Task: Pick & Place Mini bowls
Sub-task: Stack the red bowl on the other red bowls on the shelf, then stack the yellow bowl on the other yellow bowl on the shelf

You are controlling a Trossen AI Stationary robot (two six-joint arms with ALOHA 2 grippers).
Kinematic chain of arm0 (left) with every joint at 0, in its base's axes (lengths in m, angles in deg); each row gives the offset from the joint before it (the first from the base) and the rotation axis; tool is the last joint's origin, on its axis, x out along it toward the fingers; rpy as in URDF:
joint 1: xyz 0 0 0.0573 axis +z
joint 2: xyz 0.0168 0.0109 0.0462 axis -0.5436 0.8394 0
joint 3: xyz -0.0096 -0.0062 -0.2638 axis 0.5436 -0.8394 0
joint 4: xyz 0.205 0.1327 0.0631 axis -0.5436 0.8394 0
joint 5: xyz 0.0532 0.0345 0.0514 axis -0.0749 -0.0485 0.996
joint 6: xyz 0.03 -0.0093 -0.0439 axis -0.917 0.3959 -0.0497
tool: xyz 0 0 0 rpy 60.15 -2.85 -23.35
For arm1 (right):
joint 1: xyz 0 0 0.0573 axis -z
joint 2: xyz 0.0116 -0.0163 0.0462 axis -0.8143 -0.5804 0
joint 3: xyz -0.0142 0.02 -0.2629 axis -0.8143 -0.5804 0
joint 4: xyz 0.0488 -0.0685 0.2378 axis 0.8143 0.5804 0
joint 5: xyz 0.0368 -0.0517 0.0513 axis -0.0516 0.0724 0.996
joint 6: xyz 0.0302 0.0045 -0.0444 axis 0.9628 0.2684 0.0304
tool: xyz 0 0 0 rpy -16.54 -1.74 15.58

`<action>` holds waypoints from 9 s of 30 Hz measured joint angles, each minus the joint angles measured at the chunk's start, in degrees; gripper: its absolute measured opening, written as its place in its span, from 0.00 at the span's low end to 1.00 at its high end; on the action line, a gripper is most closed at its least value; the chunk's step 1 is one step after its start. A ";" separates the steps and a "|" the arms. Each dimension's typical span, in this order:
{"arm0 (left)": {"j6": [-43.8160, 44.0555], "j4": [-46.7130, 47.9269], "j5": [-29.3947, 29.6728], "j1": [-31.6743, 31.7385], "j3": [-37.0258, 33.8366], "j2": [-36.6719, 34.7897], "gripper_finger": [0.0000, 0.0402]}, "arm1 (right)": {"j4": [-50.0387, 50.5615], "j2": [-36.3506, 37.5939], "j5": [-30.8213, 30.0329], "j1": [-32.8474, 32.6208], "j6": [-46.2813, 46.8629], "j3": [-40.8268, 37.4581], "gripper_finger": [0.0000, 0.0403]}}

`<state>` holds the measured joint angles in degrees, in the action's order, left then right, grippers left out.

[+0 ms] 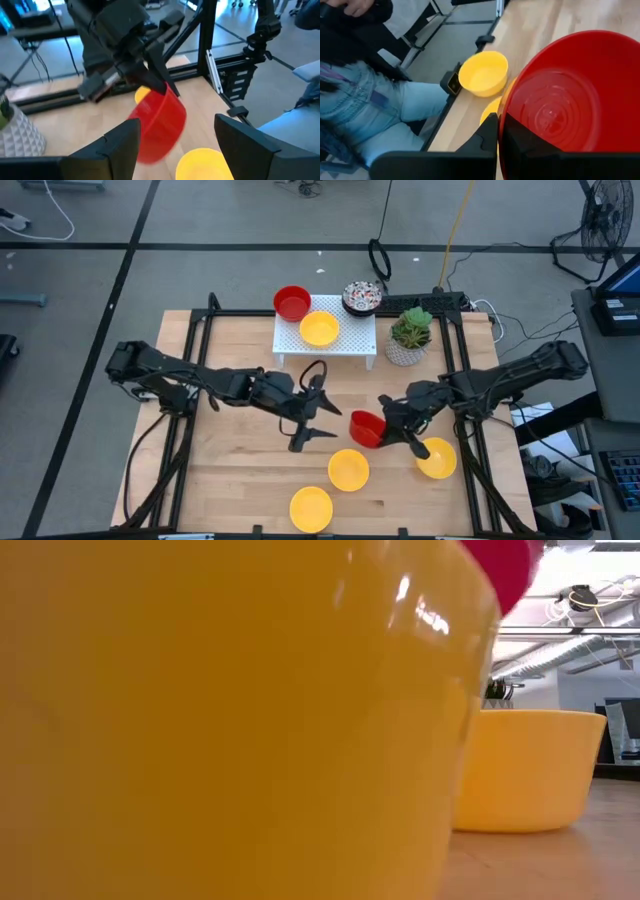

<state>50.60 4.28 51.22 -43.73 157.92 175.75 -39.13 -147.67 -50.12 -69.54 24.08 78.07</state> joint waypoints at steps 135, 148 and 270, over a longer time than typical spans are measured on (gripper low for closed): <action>3.81 9.61 23.67 28.06 0.04 -4.29 0.49 | 46.44 -0.11 -15.21 -10.17 20.10 12.35 0.42; 5.85 9.31 16.28 18.59 0.02 -4.39 0.44 | 23.06 -3.89 -9.23 -24.70 49.11 -4.92 0.42; -14.41 5.63 7.23 6.77 -0.07 2.24 0.39 | -5.90 0.96 -3.37 8.85 -10.57 -5.55 0.00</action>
<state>36.19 9.91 58.44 -36.96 157.86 177.99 -45.03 -146.72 -53.49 -60.69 13.51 72.52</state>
